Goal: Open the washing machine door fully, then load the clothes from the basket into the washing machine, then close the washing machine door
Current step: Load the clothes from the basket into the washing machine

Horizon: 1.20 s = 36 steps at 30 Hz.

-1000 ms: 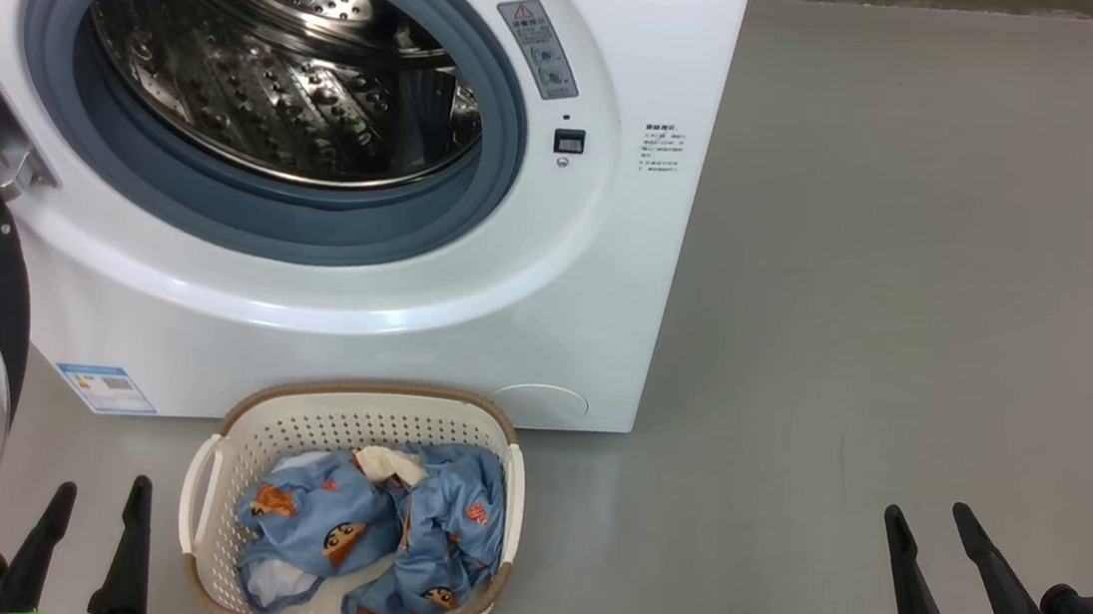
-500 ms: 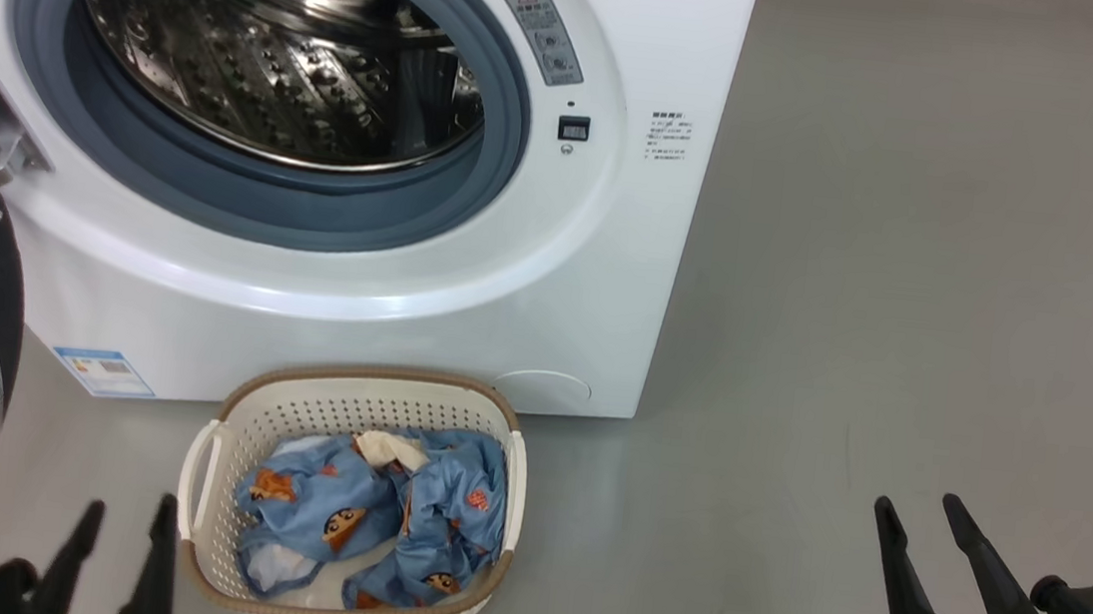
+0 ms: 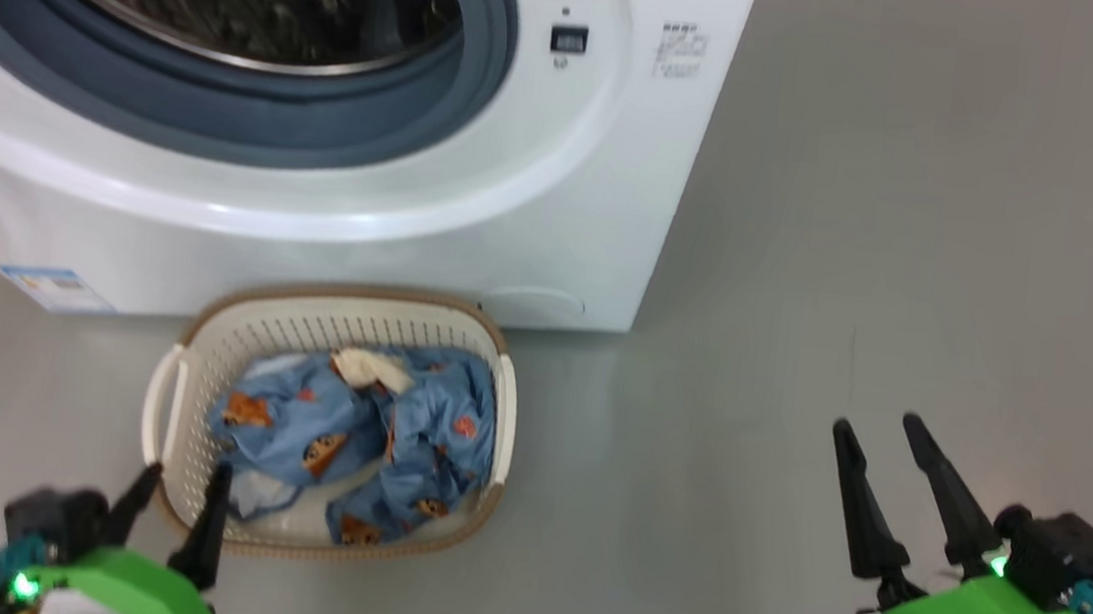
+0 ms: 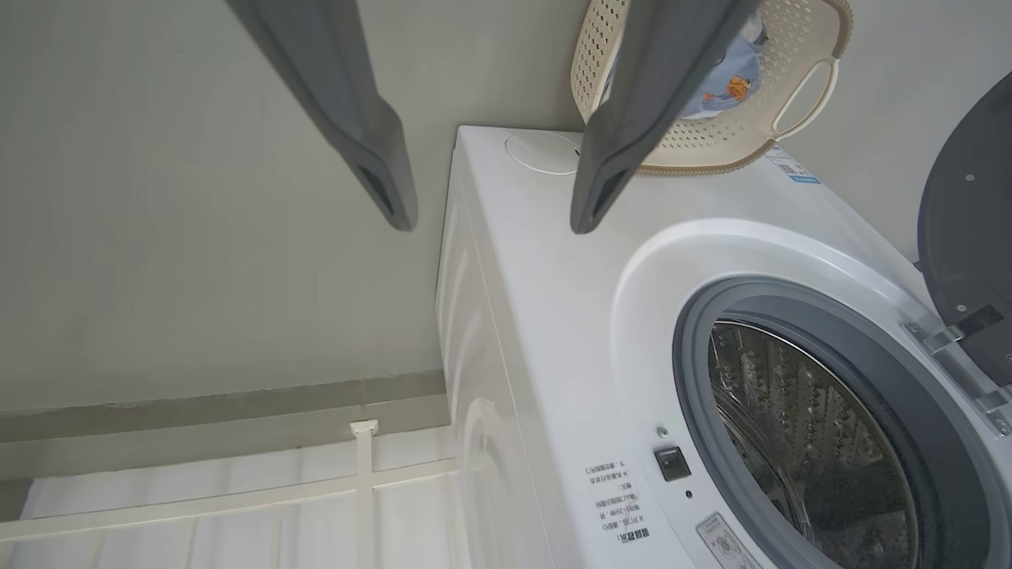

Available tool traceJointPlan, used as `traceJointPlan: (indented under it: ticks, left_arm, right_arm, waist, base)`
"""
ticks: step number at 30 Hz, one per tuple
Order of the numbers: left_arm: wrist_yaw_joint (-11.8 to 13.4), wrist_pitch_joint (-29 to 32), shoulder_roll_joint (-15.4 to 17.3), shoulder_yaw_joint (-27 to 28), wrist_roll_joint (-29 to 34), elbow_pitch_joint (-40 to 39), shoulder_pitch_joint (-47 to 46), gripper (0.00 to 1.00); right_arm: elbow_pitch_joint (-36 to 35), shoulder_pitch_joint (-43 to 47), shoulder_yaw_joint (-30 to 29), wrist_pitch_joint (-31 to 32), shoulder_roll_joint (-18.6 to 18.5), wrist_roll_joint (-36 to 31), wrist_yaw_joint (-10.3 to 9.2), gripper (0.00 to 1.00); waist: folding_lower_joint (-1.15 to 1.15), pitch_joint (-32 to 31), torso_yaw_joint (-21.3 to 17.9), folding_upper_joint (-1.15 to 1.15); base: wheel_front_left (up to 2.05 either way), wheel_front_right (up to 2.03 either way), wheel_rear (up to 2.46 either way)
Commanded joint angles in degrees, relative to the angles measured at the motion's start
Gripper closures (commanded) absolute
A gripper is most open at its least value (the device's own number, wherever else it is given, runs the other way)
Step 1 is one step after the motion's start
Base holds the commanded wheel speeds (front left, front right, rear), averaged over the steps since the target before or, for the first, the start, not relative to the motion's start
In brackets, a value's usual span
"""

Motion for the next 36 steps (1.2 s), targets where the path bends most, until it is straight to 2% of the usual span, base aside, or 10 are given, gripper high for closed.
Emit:
traceJointPlan:
  ticks: [1, 18, 28, 36]
  left_arm:
    - [-0.1, -0.4, 2.9, -0.1, -0.8, 1.5, -5.0, 0.00]
    - [-0.1, -0.4, 10.8, -17.5, -7.8, 19.6, -27.8, 0.00]
    - [-0.1, -0.4, 14.5, -29.4, -14.2, 25.7, -36.1, 0.00]
    - [-0.1, -0.3, 17.0, -37.8, -18.4, 27.5, -41.0, 0.00]
  right_arm:
    - [-1.8, -2.6, 1.5, -0.7, 0.2, -1.0, 0.09, 0.00]
    - [-4.2, -13.3, 4.9, -0.7, 3.2, -3.9, 0.09, 0.00]
    - [-5.4, -16.1, 6.5, -0.7, 4.7, -4.9, 0.09, 0.00]
    - [-6.4, -17.0, 7.7, -0.7, 5.5, -5.3, 0.09, 0.00]
  waist:
    - [0.00, 6.5, -1.1, 0.00]
    - [0.00, 21.7, -5.0, 0.00]
    - [0.00, 27.5, -7.6, 0.00]
    - [0.00, 31.2, -9.0, 0.00]
  base:
    - [0.00, 0.00, 0.00]
    - [0.00, 0.00, 0.00]
    - [0.00, 0.00, 0.00]
    - [0.00, 0.00, 0.00]
